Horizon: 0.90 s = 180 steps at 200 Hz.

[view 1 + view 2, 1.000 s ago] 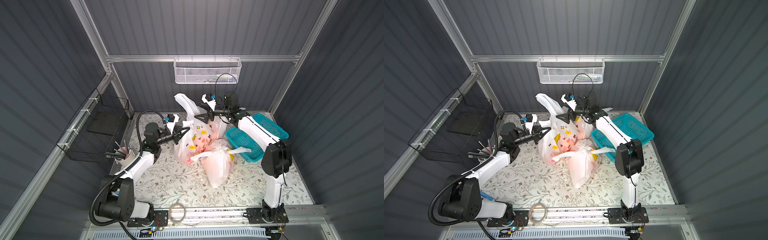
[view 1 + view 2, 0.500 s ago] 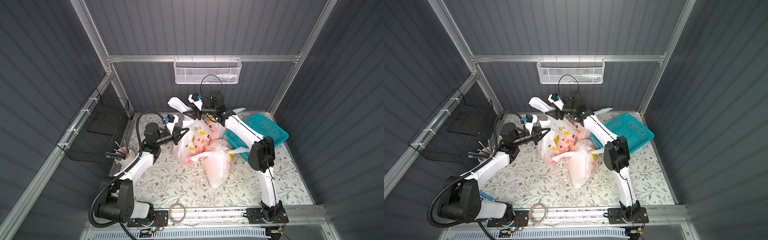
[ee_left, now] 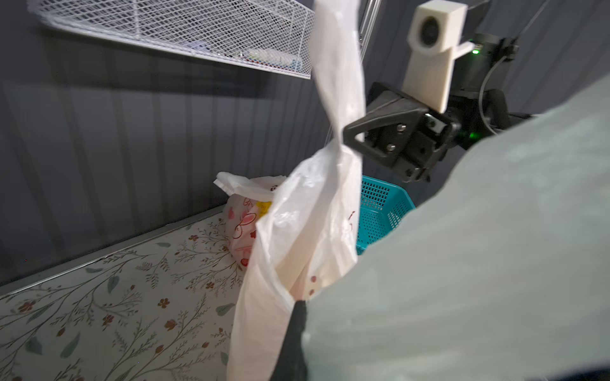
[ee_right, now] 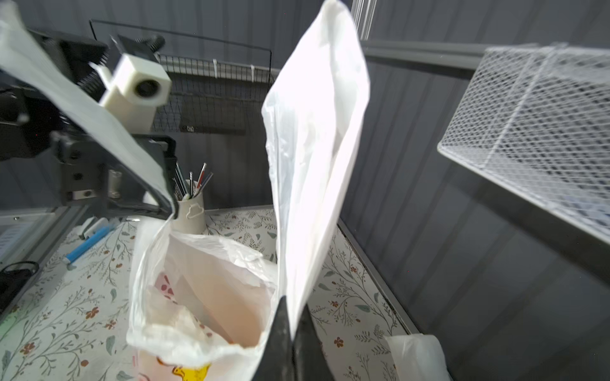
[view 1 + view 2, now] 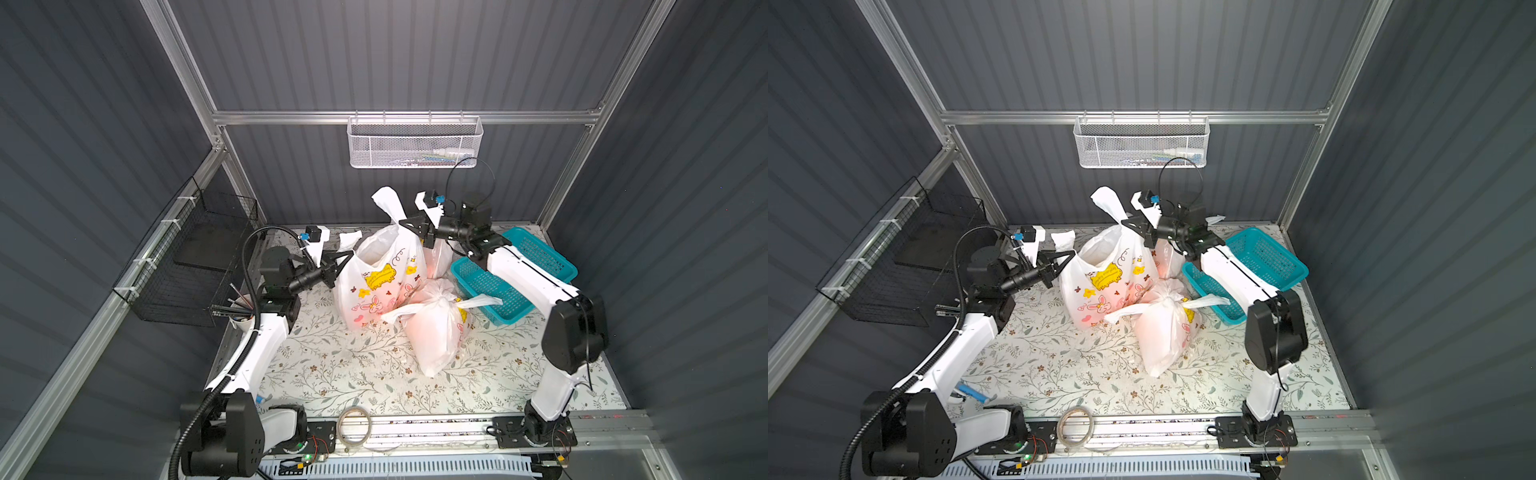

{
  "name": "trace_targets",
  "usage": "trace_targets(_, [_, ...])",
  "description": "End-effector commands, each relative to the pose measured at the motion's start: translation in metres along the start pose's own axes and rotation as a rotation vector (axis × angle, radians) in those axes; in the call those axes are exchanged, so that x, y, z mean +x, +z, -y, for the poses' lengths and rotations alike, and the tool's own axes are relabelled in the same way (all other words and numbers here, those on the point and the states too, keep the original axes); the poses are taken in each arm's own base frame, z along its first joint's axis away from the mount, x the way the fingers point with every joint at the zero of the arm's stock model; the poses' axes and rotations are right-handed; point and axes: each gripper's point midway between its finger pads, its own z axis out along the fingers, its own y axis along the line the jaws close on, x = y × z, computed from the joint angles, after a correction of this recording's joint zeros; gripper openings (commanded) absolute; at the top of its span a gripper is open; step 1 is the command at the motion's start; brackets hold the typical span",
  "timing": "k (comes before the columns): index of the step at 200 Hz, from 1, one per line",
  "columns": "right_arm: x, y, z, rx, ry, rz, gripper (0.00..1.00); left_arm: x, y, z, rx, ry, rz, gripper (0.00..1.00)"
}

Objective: Place the oranges into plastic bags & tie knots
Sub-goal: Tie the plastic bag at the center of the board.

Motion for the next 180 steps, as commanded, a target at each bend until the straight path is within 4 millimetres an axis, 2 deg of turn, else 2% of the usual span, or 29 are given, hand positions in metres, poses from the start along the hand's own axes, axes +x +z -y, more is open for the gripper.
trace_targets(1, [-0.016, -0.026, -0.022, -0.039, -0.043, 0.057, 0.0, 0.011, -0.008, -0.005, -0.027, -0.031, -0.047, 0.0])
trace_targets(32, [-0.001, -0.055, -0.046, -0.015, -0.057, -0.002, 0.0, 0.01, -0.005, -0.007, -0.014, -0.042, -0.067, 0.0])
trace_targets(62, [0.002, -0.064, -0.077, -0.084, -0.056, 0.005, 0.0, 0.018, 0.005, -0.005, 0.071, -0.105, -0.155, 0.0])
trace_targets(89, [0.019, -0.054, -0.1, -0.117, -0.1, -0.062, 0.0, 0.034, 0.017, 0.007, 0.138, -0.121, -0.252, 0.0])
trace_targets(109, [0.03, -0.044, -0.108, -0.147, -0.111, -0.11, 0.0, 0.048, 0.029, 0.021, 0.144, -0.061, -0.337, 0.0])
trace_targets(124, [0.037, -0.036, -0.113, -0.167, -0.128, -0.146, 0.0, 0.051, 0.034, 0.027, 0.164, -0.059, -0.363, 0.0])
trace_targets(160, [0.046, -0.021, -0.114, -0.195, -0.152, -0.204, 0.0, 0.063, 0.049, 0.041, 0.215, -0.042, -0.427, 0.0])
trace_targets(180, [0.05, -0.017, -0.107, -0.185, -0.16, -0.228, 0.0, 0.067, 0.054, 0.05, 0.259, -0.035, -0.449, 0.07])
